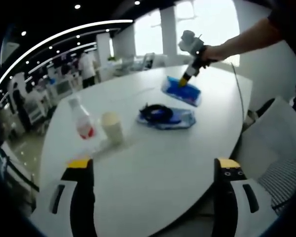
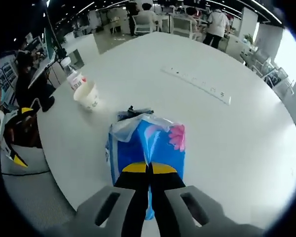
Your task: Arrange the tabletop items into an orderly group along one side of the table until the central work area is clear of visible clutter.
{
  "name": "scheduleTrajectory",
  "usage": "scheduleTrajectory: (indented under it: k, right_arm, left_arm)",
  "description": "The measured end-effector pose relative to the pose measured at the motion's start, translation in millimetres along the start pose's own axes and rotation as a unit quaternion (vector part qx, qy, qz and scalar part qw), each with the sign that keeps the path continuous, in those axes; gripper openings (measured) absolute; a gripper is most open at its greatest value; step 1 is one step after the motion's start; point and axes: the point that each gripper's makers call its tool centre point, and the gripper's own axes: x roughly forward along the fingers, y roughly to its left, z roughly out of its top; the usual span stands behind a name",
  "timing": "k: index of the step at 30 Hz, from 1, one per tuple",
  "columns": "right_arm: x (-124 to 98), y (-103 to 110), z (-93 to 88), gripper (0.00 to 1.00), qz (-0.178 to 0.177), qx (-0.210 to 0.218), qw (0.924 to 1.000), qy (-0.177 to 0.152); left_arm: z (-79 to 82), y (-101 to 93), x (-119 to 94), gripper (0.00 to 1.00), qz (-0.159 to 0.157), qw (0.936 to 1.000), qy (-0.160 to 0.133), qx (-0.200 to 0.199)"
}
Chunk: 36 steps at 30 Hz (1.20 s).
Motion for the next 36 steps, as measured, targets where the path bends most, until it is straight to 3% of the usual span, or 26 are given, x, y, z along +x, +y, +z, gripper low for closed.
scheduleTrajectory:
  k: [11,20,23,28,36]
  right_arm:
    - [-2.1,-8.8,-7.4,0.00,-0.001,-0.100,0.9947,0.024]
    - [-4.9,-22.1,-16.4,0.00,-0.009,-0.194,0.9799,0.045]
    - [-5.0,-26.1,-19.6,0.00,-0.013,-0.227,0.9724,0.051]
    - [-3.7,-33.3,-26.7,0.00,-0.019,-0.297,0.9525,0.066]
    - [1.3,-44.6,-36.1,0.00,-0.027,-0.358,0.9295,0.083]
  left_arm:
    - [-2.5,0.8,0.2,0.97,0.001,1.0000,0.005,-0.004]
    - [-4.5,0.3,0.0,0.95,0.000,0.9999,0.010,-0.004]
    - [-5.1,0.1,-0.1,0.95,-0.001,0.9999,0.012,-0.004]
    - [-6.0,1.3,-0.6,0.95,0.002,0.9999,0.014,-0.005]
    - [-8.5,2.8,-0.6,0.94,0.004,0.9998,0.019,-0.004]
